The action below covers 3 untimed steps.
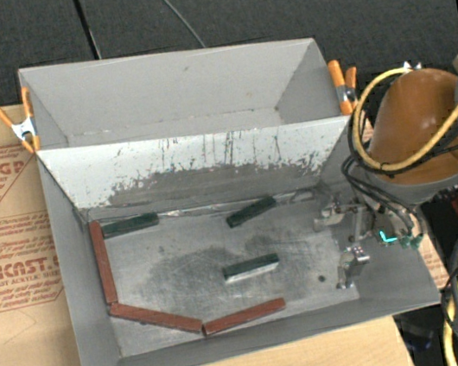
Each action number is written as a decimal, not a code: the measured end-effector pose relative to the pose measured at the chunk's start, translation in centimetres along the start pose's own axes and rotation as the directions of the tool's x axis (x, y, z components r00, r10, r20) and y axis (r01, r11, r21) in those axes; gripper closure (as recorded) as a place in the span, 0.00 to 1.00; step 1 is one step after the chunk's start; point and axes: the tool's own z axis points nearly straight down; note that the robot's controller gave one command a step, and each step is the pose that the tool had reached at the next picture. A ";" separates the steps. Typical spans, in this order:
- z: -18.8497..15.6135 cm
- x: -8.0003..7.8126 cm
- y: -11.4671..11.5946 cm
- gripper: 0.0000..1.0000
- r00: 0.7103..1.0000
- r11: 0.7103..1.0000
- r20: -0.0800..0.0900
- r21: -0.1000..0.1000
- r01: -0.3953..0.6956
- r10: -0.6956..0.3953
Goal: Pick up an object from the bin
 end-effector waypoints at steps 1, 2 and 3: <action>-0.3 -0.1 0.0 0.00 1.000 1.000 0.005 0.001 0.000 0.000; -0.2 -1.7 0.0 0.00 0.995 0.995 0.008 0.002 0.097 -0.097; 6.7 -2.6 4.8 0.00 0.984 0.984 0.013 0.003 0.178 -0.178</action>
Offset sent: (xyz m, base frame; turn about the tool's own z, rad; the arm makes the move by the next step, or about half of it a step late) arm 0.0319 -0.0016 0.0004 -0.1915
